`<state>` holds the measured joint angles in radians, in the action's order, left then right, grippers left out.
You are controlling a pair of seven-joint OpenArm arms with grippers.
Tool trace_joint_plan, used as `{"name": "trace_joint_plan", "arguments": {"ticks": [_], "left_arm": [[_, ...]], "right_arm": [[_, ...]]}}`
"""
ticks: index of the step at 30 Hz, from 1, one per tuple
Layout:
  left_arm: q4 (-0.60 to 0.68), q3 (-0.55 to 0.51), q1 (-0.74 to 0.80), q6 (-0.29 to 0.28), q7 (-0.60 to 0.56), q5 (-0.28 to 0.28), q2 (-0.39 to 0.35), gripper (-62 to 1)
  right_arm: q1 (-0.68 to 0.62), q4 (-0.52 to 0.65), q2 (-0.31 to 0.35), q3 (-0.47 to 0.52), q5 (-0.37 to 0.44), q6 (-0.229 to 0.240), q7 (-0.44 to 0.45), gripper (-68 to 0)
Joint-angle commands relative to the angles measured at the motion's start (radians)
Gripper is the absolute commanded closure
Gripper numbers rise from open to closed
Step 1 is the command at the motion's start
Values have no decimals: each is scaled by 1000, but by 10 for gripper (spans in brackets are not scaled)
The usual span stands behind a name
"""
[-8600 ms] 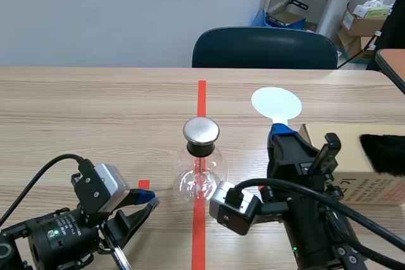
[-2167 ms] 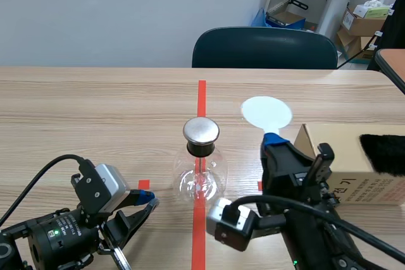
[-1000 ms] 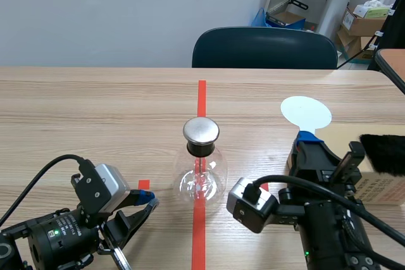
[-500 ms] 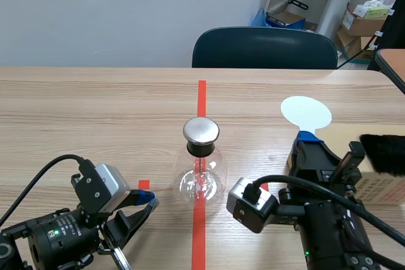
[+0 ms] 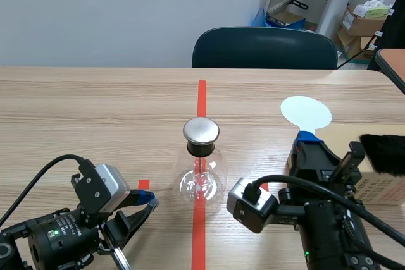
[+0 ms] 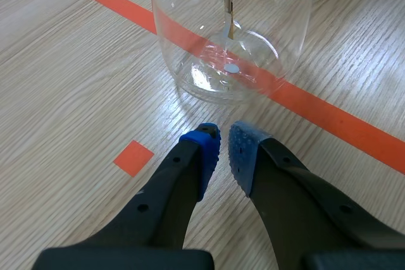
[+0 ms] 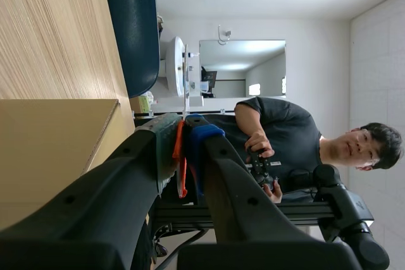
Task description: Do the electroscope experiment
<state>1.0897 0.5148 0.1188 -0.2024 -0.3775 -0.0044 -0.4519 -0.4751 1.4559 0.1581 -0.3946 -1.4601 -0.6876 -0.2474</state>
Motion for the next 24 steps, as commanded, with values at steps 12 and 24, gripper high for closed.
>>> {"name": "trace_joint_plan", "arguments": {"ticks": [12, 24], "left_arm": [[16, 1, -5, 2, -14, -10, 0, -88], [16, 1, -5, 2, -14, -10, 0, -88]], "right_arm": [[7, 10, 5, 2, -1, -11, 281, -8], [8, 10, 5, 2, -1, -11, 589, -8]]}}
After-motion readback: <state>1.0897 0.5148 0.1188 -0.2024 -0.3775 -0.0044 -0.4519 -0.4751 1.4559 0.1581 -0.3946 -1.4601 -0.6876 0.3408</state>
